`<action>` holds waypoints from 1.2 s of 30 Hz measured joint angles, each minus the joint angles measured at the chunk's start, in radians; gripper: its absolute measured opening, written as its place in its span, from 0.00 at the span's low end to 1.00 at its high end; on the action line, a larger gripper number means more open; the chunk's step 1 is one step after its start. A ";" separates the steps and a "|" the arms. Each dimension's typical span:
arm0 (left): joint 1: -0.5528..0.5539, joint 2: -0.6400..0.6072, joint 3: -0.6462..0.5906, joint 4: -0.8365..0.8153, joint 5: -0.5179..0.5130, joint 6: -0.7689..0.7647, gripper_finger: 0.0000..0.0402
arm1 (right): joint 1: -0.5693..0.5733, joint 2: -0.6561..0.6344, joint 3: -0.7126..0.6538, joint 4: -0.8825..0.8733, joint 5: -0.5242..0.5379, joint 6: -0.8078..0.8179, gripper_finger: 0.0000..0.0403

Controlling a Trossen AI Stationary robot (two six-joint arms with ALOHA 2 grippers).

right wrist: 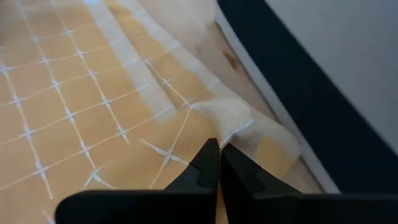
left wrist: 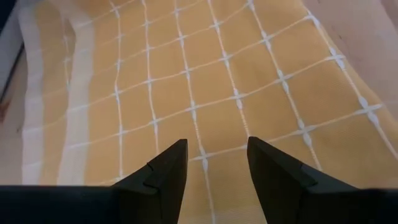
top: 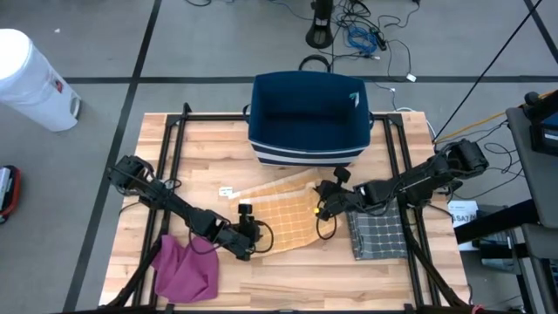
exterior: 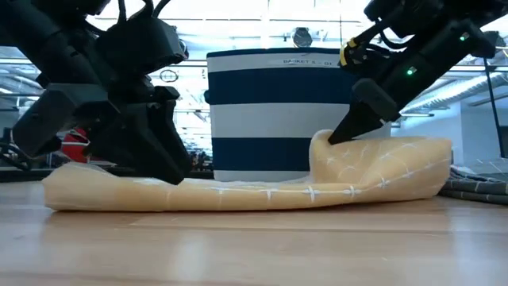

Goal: Fold towel
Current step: Fold the orange patterned towel

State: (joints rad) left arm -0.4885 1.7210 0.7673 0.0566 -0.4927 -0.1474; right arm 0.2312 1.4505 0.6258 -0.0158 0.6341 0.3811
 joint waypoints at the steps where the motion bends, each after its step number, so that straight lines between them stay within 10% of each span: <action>1: 0.000 0.000 0.000 -0.001 -0.005 0.000 0.43 | -0.004 -0.001 0.000 0.001 0.009 -0.007 0.00; 18: 0.066 -0.002 0.000 -0.050 0.239 -0.005 0.43 | -0.080 -0.002 0.001 -0.025 -0.206 0.043 0.00; 36: -0.011 -0.006 0.005 -0.185 0.548 0.157 0.42 | 0.124 -0.002 0.001 -0.062 -0.428 0.290 0.00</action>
State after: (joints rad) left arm -0.4990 1.7145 0.7721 -0.1280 0.0554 0.0099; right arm 0.3554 1.4490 0.6270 -0.0773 0.2064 0.6715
